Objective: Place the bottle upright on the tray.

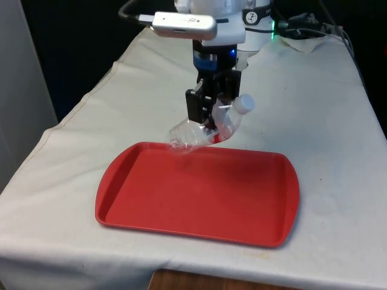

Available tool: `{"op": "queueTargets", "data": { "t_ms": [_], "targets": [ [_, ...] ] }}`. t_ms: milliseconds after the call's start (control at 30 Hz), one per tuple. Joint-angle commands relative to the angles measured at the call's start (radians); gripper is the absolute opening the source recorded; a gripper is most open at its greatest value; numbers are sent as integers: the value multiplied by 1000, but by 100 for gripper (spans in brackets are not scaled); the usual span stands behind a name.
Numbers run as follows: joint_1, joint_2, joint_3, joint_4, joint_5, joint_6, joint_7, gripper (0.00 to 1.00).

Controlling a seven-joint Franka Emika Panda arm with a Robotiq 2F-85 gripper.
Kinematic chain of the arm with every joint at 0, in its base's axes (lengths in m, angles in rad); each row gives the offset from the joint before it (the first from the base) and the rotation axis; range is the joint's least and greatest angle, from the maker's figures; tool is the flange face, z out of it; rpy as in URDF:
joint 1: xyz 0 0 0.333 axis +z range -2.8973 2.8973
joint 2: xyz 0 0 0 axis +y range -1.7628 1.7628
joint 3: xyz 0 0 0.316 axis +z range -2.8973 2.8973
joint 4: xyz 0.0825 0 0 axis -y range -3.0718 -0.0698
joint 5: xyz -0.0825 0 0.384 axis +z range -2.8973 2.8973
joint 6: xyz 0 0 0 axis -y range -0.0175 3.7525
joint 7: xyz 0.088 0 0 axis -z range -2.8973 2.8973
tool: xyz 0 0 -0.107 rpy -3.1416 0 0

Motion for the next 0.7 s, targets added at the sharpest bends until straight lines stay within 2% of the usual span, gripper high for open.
{"op": "queueTargets", "data": {
  "t_ms": [0, 67, 100, 133, 333, 367, 400, 633, 667],
  "targets": [
    [-9, 2, 7, -1, 19, 23, -26, 12],
    [-10, 2, 3, -2, 37, 33, -46, 12],
    [-1, 1, -5, -1, 27, 15, -31, 12],
    [-11, 3, 2, -2, 47, 37, -57, 12],
    [-14, 8, -10, -3, 120, 64, -142, 12],
    [-4, 4, -18, -2, 102, 44, -118, 12],
    [-14, 8, -10, -3, 120, 64, -142, 12],
    [-15, 20, -21, 1, 205, 88, -234, 12],
    [-7, 17, -31, -2, 198, 75, -224, 12]
  ]
}}
